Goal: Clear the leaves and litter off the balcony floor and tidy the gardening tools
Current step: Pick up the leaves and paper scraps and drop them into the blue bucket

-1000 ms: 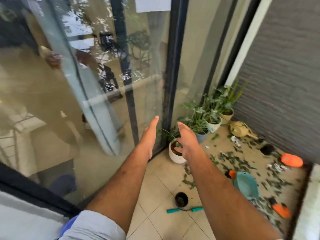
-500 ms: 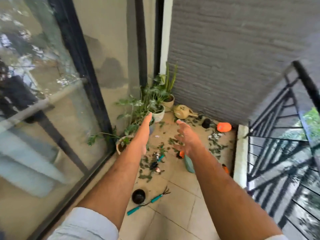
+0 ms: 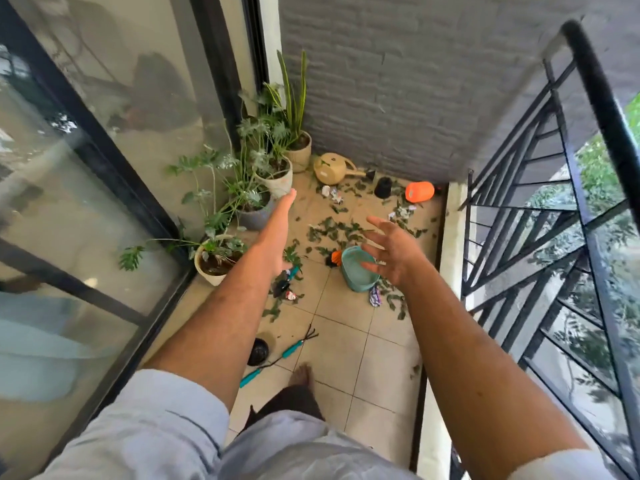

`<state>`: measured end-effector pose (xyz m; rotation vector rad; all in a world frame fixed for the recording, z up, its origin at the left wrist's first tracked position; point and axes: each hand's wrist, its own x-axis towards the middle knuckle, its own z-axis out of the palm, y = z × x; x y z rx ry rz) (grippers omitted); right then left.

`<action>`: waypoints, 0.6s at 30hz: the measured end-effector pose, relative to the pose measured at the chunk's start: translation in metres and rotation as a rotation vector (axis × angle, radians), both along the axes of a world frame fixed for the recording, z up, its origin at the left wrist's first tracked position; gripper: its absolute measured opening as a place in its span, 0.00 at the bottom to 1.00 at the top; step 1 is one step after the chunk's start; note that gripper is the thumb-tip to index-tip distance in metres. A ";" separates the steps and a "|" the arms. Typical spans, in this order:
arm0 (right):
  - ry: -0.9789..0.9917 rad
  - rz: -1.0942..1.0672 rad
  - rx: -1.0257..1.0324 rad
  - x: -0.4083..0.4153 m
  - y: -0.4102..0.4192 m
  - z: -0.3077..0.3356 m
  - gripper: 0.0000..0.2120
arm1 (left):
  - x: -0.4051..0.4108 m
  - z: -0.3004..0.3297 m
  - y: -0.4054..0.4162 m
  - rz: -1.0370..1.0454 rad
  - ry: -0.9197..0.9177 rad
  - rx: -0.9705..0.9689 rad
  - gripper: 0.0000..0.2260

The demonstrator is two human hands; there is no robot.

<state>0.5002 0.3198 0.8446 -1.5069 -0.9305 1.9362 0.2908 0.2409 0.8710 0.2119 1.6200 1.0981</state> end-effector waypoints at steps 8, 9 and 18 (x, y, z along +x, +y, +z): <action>-0.059 -0.047 -0.023 0.031 0.096 -0.021 0.13 | 0.011 -0.036 0.100 -0.044 -0.067 -0.055 0.44; -0.049 -0.052 -0.025 0.033 0.099 -0.023 0.14 | 0.013 -0.036 0.104 -0.042 -0.061 -0.049 0.43; -0.123 -0.050 -0.069 0.056 0.192 -0.050 0.15 | 0.025 -0.055 0.217 -0.116 -0.156 -0.027 0.41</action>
